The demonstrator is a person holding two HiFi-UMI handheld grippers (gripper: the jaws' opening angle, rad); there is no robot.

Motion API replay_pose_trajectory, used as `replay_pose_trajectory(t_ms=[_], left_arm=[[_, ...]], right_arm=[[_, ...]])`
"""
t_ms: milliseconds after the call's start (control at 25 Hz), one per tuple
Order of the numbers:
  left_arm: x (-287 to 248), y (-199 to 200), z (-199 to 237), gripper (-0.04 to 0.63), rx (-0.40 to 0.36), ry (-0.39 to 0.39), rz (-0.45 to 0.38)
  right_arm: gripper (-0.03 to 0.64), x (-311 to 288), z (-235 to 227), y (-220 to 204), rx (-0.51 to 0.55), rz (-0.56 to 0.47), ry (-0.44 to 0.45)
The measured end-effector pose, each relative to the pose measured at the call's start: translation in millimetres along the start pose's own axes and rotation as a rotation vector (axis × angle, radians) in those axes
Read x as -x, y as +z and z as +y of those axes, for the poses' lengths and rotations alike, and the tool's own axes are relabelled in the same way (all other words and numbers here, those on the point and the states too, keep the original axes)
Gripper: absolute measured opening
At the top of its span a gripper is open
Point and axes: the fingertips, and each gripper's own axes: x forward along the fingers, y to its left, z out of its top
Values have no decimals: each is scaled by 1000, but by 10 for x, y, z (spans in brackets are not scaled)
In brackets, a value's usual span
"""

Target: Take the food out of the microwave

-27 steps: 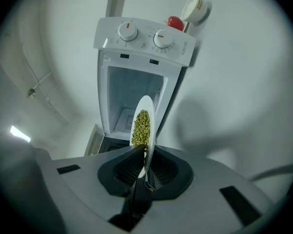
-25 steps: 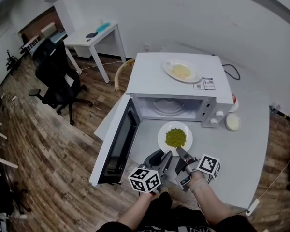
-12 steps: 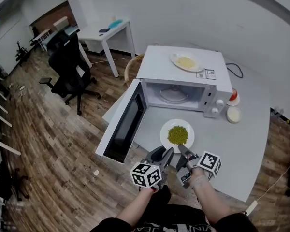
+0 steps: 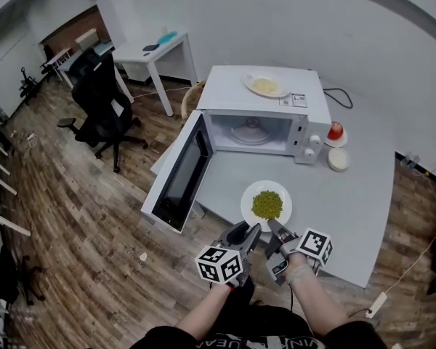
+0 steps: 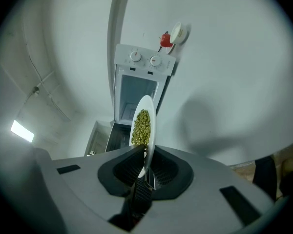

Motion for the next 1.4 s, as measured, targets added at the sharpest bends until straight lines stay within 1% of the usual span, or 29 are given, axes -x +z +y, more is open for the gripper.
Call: replay_pose_trajectory(t_ms=[440,1040,1400], left_arm=[[257,-158,-177,127,0,8,-1],[501,-326,-331,127,18,36,-14],[630,-547,-439,127,33,55,-2]], right_arm=[[54,259,-28,-226,-1,8,-2],[54,488,-66,-443,2,47,-10],[54,679,-204,-577,-6,71,-26]])
